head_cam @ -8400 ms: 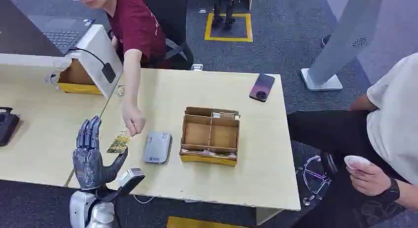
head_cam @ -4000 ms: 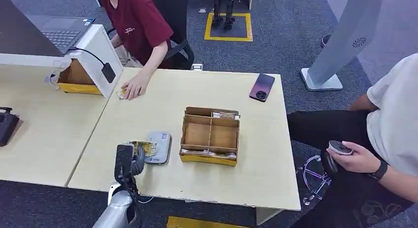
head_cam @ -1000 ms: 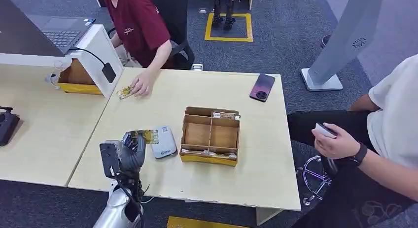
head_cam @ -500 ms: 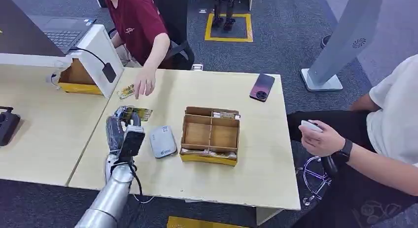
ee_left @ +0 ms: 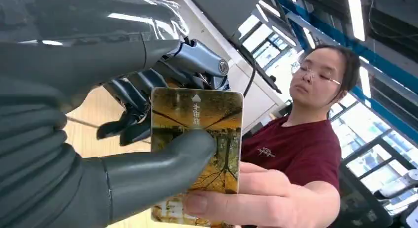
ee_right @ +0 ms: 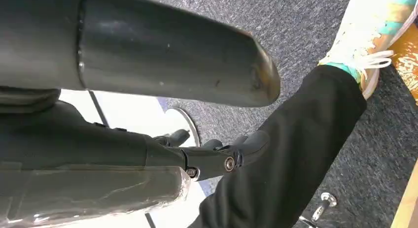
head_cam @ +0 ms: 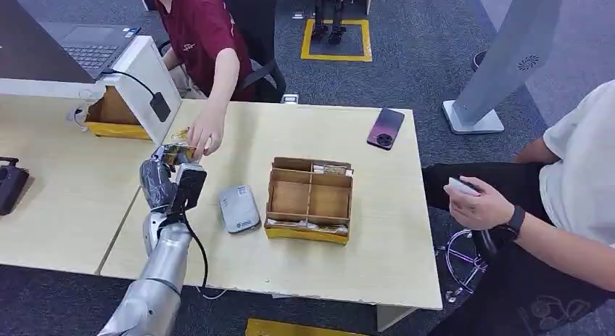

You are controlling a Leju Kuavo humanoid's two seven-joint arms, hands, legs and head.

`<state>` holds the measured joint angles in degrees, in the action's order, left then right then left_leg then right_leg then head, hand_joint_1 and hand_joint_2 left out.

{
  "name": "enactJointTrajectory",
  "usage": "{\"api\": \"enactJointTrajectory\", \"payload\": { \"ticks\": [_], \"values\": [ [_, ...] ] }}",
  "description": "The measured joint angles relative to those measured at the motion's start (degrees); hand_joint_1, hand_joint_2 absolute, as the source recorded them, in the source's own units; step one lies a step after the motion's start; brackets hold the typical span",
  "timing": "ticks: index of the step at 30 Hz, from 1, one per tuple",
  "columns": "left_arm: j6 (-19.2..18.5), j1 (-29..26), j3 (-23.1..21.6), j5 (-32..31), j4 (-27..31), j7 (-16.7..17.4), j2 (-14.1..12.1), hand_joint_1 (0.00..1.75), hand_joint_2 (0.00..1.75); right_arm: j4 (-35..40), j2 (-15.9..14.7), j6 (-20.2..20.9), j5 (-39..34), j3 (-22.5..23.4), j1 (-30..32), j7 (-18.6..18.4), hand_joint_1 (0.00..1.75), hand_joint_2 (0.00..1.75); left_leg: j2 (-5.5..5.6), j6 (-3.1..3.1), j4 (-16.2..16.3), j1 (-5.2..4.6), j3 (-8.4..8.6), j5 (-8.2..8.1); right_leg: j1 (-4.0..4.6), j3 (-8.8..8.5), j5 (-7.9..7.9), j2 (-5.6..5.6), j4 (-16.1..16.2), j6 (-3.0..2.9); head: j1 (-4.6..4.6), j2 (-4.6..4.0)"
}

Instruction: Pass the card to the sensor for recognition and then transmit it.

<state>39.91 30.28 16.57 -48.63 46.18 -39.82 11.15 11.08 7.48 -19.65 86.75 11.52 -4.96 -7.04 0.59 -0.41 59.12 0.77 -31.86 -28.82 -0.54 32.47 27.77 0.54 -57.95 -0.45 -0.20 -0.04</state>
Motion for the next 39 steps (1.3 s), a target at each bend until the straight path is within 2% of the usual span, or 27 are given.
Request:
{"api": "enactJointTrajectory", "payload": {
  "ticks": [8, 9, 10, 13, 15, 16, 18, 19, 22, 26, 32, 36, 39],
  "values": [
    [0.0, 0.2, -0.1, 4.8, -1.8, 0.0, 0.3, 0.0, 1.75, 0.0, 0.0, -0.1, 0.0, 0.0, 0.0, 0.0, 0.0, 0.0, -0.01, -0.01, 0.0, 0.0, 0.01, 0.01, 0.0, 0.01, 0.0, 0.01, 0.0, 0.0, 0.0, 0.0],
    [0.0, 0.3, -0.4, 7.1, -2.0, 0.2, 0.3, 0.0, 0.0, 0.0, 0.0, -0.2, 0.0, 0.0, 0.0, -0.3, 0.0, 0.0, -0.01, -0.01, 0.0, 0.0, 0.01, 0.01, 0.0, 0.02, 0.0, 0.01, 0.0, 0.0, 0.0, 0.0],
    [-0.2, 0.4, -0.9, 10.7, -2.4, 0.9, 0.3, 0.0, 1.75, 0.0, 0.0, -0.4, 0.0, 0.0, 0.0, -0.4, 0.0, 0.0, -0.01, -0.01, 0.0, 0.0, 0.01, 0.0, 0.0, 0.03, 0.0, 0.01, 0.0, 0.0, -0.02, 0.0],
    [-1.1, 0.5, -3.2, 18.1, -2.9, 3.3, 0.4, 0.0, 1.75, 0.0, 0.0, -1.4, -0.2, 0.0, 0.3, -0.9, 0.0, 0.0, 0.0, 0.0, 0.0, 0.0, -0.03, 0.0, 0.0, 0.04, 0.0, 0.0, 0.0, 0.0, 0.0, 0.0],
    [-3.3, 0.4, -5.1, 20.8, -2.8, 4.5, 0.4, 0.0, 1.75, 0.0, 0.0, -2.0, -0.3, 0.0, 0.4, -0.9, 0.0, 0.0, 0.01, 0.0, 0.0, 0.0, -0.06, 0.0, 0.0, 0.03, 0.0, -0.02, 0.0, 0.0, 0.0, 0.0],
    [-5.5, -0.7, -6.7, 22.9, -1.7, 5.7, 0.0, 0.0, 1.75, 0.0, 0.0, -2.5, -0.4, 0.1, 0.7, -0.8, 0.0, 0.0, -0.03, 0.0, 0.0, -0.01, -0.06, -0.01, 0.0, 0.01, 0.0, 0.03, 0.0, 0.0, 0.02, 0.0],
    [-12.4, -5.5, -12.5, 28.0, 5.1, 9.5, -1.8, 0.0, 1.75, 0.0, 0.0, -3.6, -0.7, 0.5, 1.4, -0.1, 0.0, 0.0, -0.28, 0.07, 0.0, -0.02, 0.0, -0.1, -0.01, 0.03, 0.01, 0.24, 0.0, 0.0, 0.0, 0.0],
    [-13.9, -8.3, -15.7, 28.4, 8.3, 10.1, -2.8, 0.0, 1.75, 0.0, -0.1, -3.8, -0.8, 0.7, 1.8, 0.3, 0.0, 0.0, -0.29, 0.08, 0.0, 0.0, -0.04, -0.1, 0.0, 0.08, 0.02, 0.24, 0.0, 0.01, 0.0, 0.0],
    [-14.0, -15.9, -23.3, 28.3, 18.6, 9.6, -6.6, 0.0, 1.75, -0.1, -0.5, -4.0, -1.4, 1.2, 2.8, 0.7, 0.0, 0.0, -0.27, 0.09, 0.0, 0.0, -0.11, -0.17, 0.0, 0.15, 0.07, 0.23, 0.0, 0.03, 0.0, 0.0],
    [-14.3, -26.2, -30.5, 27.5, 32.3, 7.7, -10.9, 0.0, 1.75, -0.1, -0.9, -4.1, -2.0, 1.7, 3.4, 0.8, 0.0, 0.0, -0.21, 0.03, 0.0, 0.0, -0.12, -0.24, 0.0, 0.16, 0.21, 0.19, 0.0, 0.14, 0.0, 0.0],
    [-11.7, -34.7, -38.6, 24.9, 43.4, 6.8, -15.4, 0.0, 1.75, -0.1, -1.0, -4.1, -2.3, 2.0, 3.5, 0.7, 0.0, 0.0, -0.28, 0.04, 0.0, -0.04, -0.07, -0.25, 0.0, 0.14, 0.19, 0.23, 0.0, 0.15, -0.02, 0.0],
    [-10.1, -37.3, -42.2, 24.3, 46.8, 7.0, -17.5, 0.0, 1.75, -0.1, -1.1, -4.2, -2.3, 2.1, 3.6, 0.4, 0.0, 0.0, -0.13, 0.04, 0.0, -0.04, -0.1, -0.23, 0.0, 0.1, 0.19, 0.07, 0.0, 0.15, 0.0, 0.0],
    [-5.1, -38.4, -45.3, 19.0, 48.0, 8.8, -19.4, 0.0, 1.75, -0.1, -1.2, -4.1, -2.3, 2.3, 3.6, 0.3, 0.0, 0.0, -0.17, 0.04, 0.0, -0.03, -0.07, -0.24, 0.0, 0.09, 0.19, 0.1, 0.0, 0.15, 0.0, 0.0]
  ]
}}
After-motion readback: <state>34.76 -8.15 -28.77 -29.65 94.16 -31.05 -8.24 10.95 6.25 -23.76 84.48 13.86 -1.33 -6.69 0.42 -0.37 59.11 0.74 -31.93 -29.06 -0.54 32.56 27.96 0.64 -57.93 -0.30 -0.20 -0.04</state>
